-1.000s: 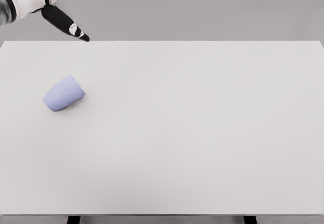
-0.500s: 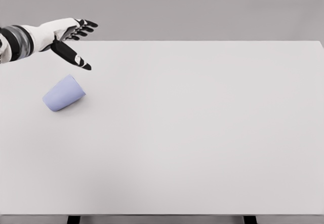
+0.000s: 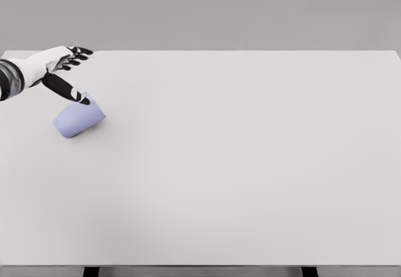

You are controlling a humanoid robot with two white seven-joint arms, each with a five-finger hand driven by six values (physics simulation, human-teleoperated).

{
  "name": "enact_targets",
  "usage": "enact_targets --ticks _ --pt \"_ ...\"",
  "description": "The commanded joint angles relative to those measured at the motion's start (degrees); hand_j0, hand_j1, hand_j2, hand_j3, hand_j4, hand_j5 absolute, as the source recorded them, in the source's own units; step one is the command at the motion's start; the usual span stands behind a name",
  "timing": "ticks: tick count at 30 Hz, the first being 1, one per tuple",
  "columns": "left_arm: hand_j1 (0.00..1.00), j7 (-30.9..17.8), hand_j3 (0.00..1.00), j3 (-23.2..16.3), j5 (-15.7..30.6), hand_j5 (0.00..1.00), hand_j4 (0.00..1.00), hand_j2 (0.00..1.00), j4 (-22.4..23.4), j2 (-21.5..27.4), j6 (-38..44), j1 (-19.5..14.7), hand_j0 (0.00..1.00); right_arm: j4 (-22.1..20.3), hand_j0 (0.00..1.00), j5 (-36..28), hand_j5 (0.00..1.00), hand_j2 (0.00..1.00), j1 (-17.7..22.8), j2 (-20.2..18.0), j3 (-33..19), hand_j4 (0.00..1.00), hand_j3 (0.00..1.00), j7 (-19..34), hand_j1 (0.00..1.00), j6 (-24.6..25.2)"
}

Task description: Flip the cup with left arm and place it on the table

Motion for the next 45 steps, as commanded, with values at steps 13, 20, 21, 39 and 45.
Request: enact_targets --ticks 13,20,21,39,45 --pt "1.0 1.7 1.0 0.6 -1.8 1.0 1.0 1.0 0.4 2.0 0.0 6.1 1.0 0.0 1.0 0.0 1.0 1.0 0.0 0.0 0.0 1.0 1.0 -0.1 1.0 0.0" --pt "1.0 1.7 1.0 1.2 -3.7 1.0 1.0 1.0 0.6 1.4 0.0 9.0 1.0 0.0 1.0 0.0 1.0 1.0 0.0 0.0 0.0 1.0 1.0 0.0 1.0 0.0" --pt "1.0 1.7 1.0 1.2 -3.8 1.0 1.0 1.0 1.1 1.4 0.0 9.1 1.0 0.0 1.0 0.0 1.0 1.0 0.0 0.0 0.0 1.0 1.0 0.0 1.0 0.0" --pt "1.0 1.8 1.0 2.0 -5.9 1.0 1.0 1.0 3.5 -2.5 0.0 10.8 1.0 0.0 1.0 0.0 1.0 1.0 0.0 0.0 0.0 1.0 1.0 0.0 1.0 0.0" --pt "1.0 1.8 1.0 2.0 -5.9 1.0 1.0 1.0 5.4 -3.1 0.0 10.9 1.0 0.0 1.0 0.0 1.0 1.0 0.0 0.0 0.0 1.0 1.0 -0.1 1.0 0.0"
